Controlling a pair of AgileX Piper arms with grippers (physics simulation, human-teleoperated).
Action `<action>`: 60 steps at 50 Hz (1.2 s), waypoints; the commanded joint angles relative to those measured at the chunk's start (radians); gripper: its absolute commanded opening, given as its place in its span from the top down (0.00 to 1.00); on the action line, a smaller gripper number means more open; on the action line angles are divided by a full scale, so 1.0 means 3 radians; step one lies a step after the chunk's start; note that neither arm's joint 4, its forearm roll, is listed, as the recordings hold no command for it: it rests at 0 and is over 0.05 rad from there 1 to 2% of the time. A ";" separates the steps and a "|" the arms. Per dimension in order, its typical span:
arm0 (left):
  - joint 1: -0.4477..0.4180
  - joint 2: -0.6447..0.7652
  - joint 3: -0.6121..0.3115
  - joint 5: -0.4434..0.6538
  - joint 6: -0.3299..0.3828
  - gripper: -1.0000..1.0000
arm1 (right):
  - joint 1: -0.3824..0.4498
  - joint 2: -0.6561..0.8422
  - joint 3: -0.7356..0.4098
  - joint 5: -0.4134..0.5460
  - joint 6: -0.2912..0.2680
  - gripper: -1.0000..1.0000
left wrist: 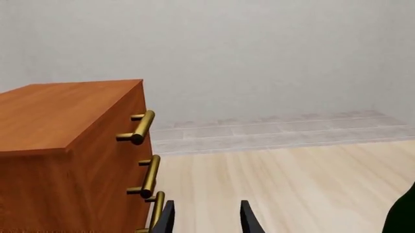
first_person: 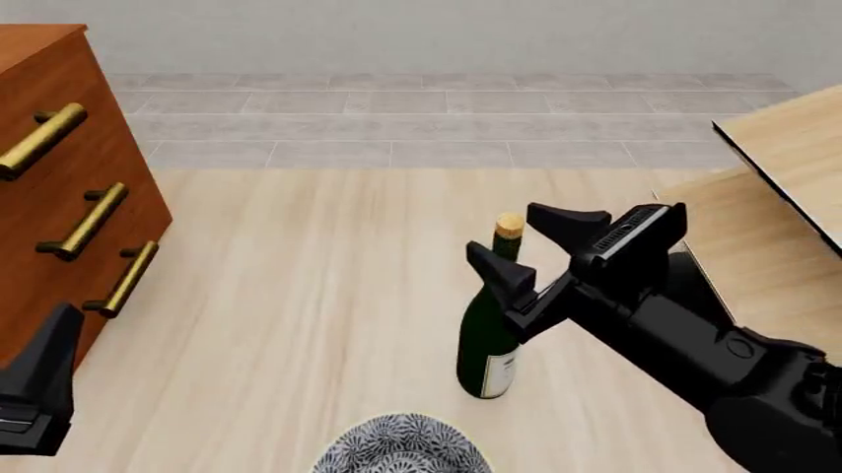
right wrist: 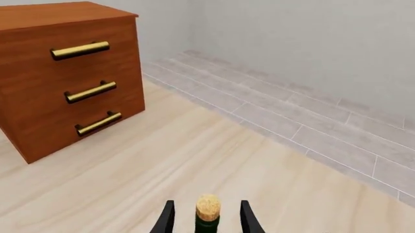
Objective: Put the wine bottle on the wine rack.
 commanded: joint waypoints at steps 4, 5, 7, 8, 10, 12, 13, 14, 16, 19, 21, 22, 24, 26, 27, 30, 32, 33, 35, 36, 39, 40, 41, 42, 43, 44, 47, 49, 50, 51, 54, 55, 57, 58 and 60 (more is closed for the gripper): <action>-0.0009 0.0000 -0.0016 0.0009 0.0008 0.00 | 0.0001 0.0022 0.0028 -0.0051 0.0049 0.00; -0.0010 0.0000 -0.0018 0.0009 0.0013 0.00 | 0.0001 0.0015 0.0031 -0.0052 0.0053 0.00; -0.0011 0.0000 -0.0018 0.0011 0.0012 0.00 | -0.0003 -0.0003 0.0034 -0.0044 0.0054 1.00; -0.0009 0.0000 -0.0019 0.0008 0.0013 0.00 | -0.0001 -0.0014 0.0035 -0.0032 0.0051 1.00; -0.0013 0.0000 -0.0021 0.0016 0.0012 0.00 | 0.0006 -0.0011 0.0044 -0.0046 0.0057 1.00; -0.0015 0.0000 -0.0020 0.0015 0.0012 0.00 | -0.0005 -0.0014 0.0042 -0.0037 0.0062 1.00; -0.0012 0.0000 -0.0021 0.0017 0.0008 0.00 | -0.0004 -0.0007 0.0046 -0.0048 0.0063 1.00; -0.0012 0.0000 -0.0021 0.0017 0.0008 0.00 | -0.0004 -0.0007 0.0047 -0.0048 0.0063 1.00; -0.0011 0.0000 -0.0022 0.0016 0.0009 0.00 | -0.0009 -0.0006 0.0048 -0.0050 0.0061 1.00; -0.0012 0.0000 -0.0023 0.0019 0.0010 0.00 | -0.0009 -0.0022 0.0047 -0.0031 0.0064 1.00; -0.0013 0.0000 -0.0023 0.0018 0.0011 0.00 | -0.0014 -0.0027 0.0045 -0.0026 0.0069 1.00; -0.0015 0.0000 -0.0022 0.0020 0.0009 0.00 | -0.0016 -0.0029 0.0043 -0.0022 0.0062 1.00; -0.0015 0.0000 -0.0021 0.0016 0.0007 0.00 | -0.0017 -0.0035 0.0043 -0.0019 0.0065 1.00; -0.0019 0.0000 -0.0021 0.0017 0.0010 0.00 | -0.0017 -0.0040 0.0043 -0.0016 0.0065 1.00; -0.0019 0.0000 -0.0022 0.0016 0.0010 0.00 | -0.0016 -0.0048 0.0036 -0.0004 0.0064 1.00; -0.0018 0.0000 -0.0025 0.0015 0.0015 0.00 | -0.0017 -0.0067 0.0025 0.0019 0.0060 1.00; -0.0018 0.0000 -0.0030 0.0016 0.0009 0.00 | -0.0003 -0.0111 0.0012 0.0057 0.0051 1.00; -0.0021 0.0000 -0.0032 0.0015 0.0016 0.00 | -0.0003 -0.0154 -0.0002 0.0093 0.0054 1.00; -0.0021 0.0000 -0.0038 0.0019 0.0015 0.00 | 0.0006 -0.0207 -0.0027 0.0143 0.0069 1.00; -0.0024 0.0000 -0.0041 0.0019 0.0017 0.00 | 0.0025 -0.0256 -0.0028 0.0151 0.0084 1.00; -0.0023 0.0000 -0.0046 0.0017 0.0021 0.00 | 0.0016 -0.0307 -0.0072 0.0230 0.0078 1.00; -0.0019 0.0000 -0.0050 0.0020 0.0015 0.00 | 0.0013 -0.0371 -0.0072 0.0241 0.0124 1.00; -0.0019 0.0000 -0.0051 0.0020 0.0017 0.00 | 0.0003 -0.0379 -0.0088 0.0262 0.0107 1.00; -0.0019 0.0000 -0.0051 0.0020 0.0017 0.00 | 0.0003 -0.0379 -0.0088 0.0262 0.0107 1.00; -0.0018 0.0000 -0.0053 0.0019 0.0019 0.00 | 0.0001 -0.0420 -0.0114 0.0302 0.0111 1.00; -0.0018 0.0000 -0.0053 0.0019 0.0019 0.00 | 0.0001 -0.0421 -0.0114 0.0303 0.0111 1.00; -0.0011 0.0000 -0.0056 0.0018 0.0016 0.00 | -0.0004 -0.0517 -0.0171 0.0406 0.0112 1.00; -0.0008 0.0000 -0.0058 0.0017 0.0009 0.00 | -0.0022 -0.0588 -0.0227 0.0491 0.0108 1.00; -0.0011 0.0000 -0.0060 0.0017 0.0013 0.00 | -0.0020 -0.0617 -0.0251 0.0526 0.0118 1.00; -0.0012 0.0000 -0.0063 0.0015 0.0005 0.00 | -0.0032 -0.0645 -0.0290 0.0578 0.0122 1.00; -0.0015 0.0000 -0.0075 0.0015 -0.0001 0.00 | -0.0067 -0.0721 -0.0385 0.0700 0.0102 1.00; -0.0015 0.0000 -0.0079 0.0017 -0.0010 0.00 | -0.0085 -0.0755 -0.0409 0.0730 0.0110 1.00; -0.0019 0.0000 -0.0085 0.0017 -0.0007 0.00 | -0.0097 -0.0793 -0.0449 0.0786 0.0121 1.00; -0.0020 0.0000 -0.0089 0.0017 -0.0004 0.00 | -0.0124 -0.0823 -0.0471 0.0816 0.0132 1.00; -0.0019 0.0000 -0.0093 0.0019 -0.0020 0.00 | -0.0164 -0.0847 -0.0519 0.0882 0.0123 1.00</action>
